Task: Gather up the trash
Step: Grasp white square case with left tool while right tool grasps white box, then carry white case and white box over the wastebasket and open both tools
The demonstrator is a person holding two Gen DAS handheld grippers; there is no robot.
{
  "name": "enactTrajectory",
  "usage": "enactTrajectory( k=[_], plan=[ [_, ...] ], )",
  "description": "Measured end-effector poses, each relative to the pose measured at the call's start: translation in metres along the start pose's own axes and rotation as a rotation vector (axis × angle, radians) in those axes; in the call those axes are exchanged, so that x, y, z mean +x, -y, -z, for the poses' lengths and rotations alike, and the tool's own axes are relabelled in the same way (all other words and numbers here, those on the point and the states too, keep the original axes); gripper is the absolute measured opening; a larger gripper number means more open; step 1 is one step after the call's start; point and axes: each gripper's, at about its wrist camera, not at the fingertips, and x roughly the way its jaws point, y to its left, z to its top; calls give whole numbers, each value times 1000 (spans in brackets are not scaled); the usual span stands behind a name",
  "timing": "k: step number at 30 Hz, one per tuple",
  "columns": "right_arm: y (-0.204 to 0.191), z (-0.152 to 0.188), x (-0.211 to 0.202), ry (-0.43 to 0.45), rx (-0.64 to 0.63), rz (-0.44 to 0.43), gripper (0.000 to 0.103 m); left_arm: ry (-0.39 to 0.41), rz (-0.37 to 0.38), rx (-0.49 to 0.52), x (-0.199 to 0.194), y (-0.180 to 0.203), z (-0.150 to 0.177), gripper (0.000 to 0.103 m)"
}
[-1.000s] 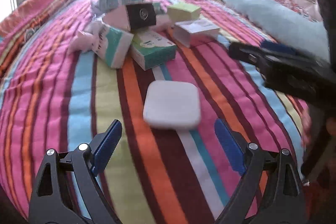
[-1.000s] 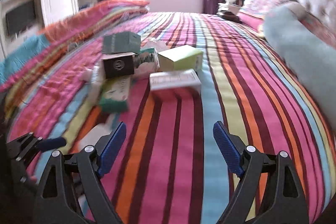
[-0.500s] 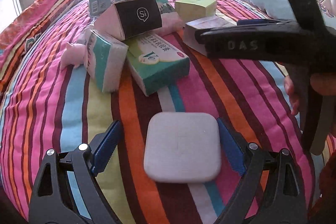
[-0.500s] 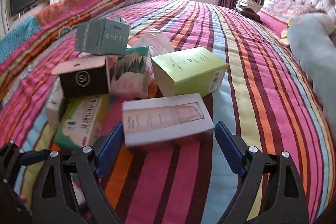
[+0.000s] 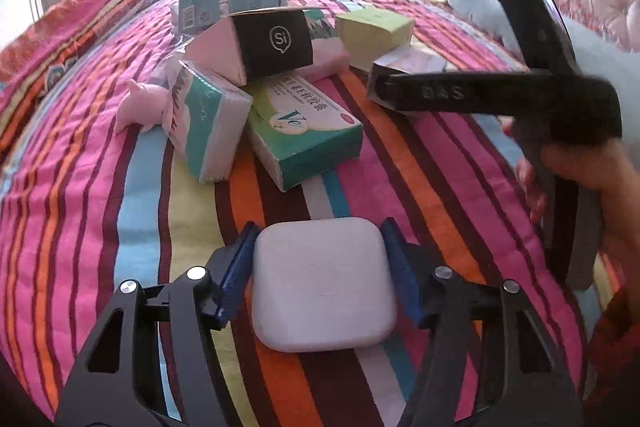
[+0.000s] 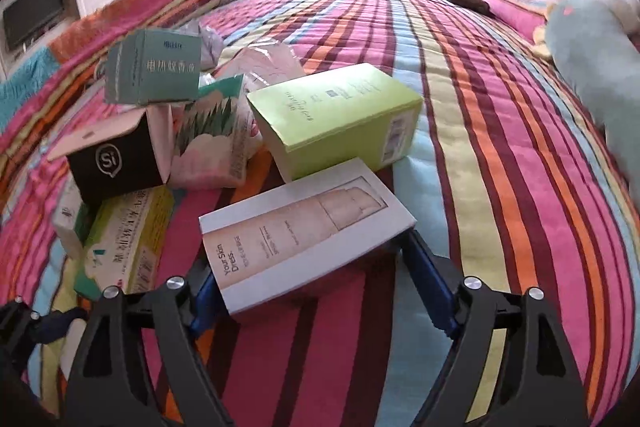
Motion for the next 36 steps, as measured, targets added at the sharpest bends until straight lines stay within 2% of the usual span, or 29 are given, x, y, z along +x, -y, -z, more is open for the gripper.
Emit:
enactTrajectory(
  k=[2, 3, 7, 15, 21, 26, 28, 31, 34, 36],
  plan=[
    [6, 5, -8, 18, 38, -32, 65, 5, 25, -14, -2, -3, 1, 61],
    [10, 9, -12, 20, 67, -67, 65, 9, 33, -18, -3, -4, 2, 61],
    [13, 18, -20, 20, 77, -107, 65, 19, 63, -16, -7, -3, 8, 61],
    [12, 55, -83, 138, 137, -223, 65, 37, 171, -56, -34, -10, 32, 61],
    [-5, 119, -159, 207, 122, -265, 65, 79, 255, -88, -86, -19, 65, 61],
    [-29, 190, -229, 224, 122, -325, 65, 112, 274, -19, -164, -20, 127, 61],
    [-42, 224, -251, 199, 140, -366, 65, 104, 278, 9, -190, -21, 157, 61],
    [-63, 274, -264, 116, 174, -420, 65, 48, 280, 18, -220, -24, 213, 61],
    [-87, 323, -252, -14, 193, -449, 65, -31, 284, -2, -227, -25, 263, 61],
    [-104, 357, -229, -128, 196, -444, 65, -127, 285, -19, -213, -23, 304, 61]
  ],
)
